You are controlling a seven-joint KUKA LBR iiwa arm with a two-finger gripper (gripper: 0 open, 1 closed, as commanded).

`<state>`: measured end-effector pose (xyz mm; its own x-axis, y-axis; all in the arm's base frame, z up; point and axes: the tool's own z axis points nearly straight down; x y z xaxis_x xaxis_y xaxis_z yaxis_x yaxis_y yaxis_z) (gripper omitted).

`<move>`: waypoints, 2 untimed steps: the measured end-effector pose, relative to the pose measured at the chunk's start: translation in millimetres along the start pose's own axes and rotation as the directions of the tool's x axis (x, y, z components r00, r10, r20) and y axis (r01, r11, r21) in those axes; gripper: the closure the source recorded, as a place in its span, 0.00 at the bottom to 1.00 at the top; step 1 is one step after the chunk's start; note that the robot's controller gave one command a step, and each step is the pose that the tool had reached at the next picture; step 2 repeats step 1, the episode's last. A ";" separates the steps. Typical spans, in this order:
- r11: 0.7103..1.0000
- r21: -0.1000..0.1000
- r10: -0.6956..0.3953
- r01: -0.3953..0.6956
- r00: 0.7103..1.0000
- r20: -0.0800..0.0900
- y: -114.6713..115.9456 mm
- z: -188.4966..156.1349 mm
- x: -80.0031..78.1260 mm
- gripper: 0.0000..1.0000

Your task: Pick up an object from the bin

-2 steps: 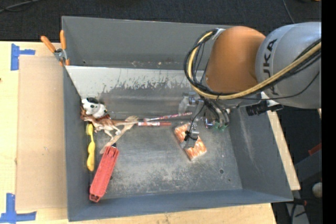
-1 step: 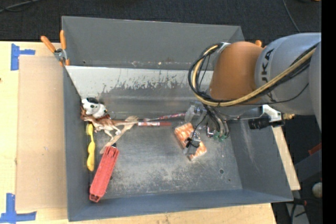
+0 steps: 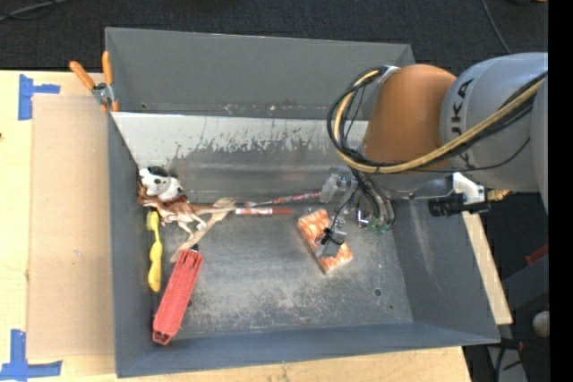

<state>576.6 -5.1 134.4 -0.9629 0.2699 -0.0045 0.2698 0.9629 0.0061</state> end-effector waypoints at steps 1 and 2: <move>0.994 0.001 0.113 -0.113 0.994 0.001 -16.3 55.3 -18.4 0.00; 0.994 0.001 0.113 -0.113 0.994 0.001 -16.3 55.3 -18.4 0.00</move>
Offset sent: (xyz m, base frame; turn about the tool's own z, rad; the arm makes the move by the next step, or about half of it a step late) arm 0.0136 -0.0403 -0.0357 0.1724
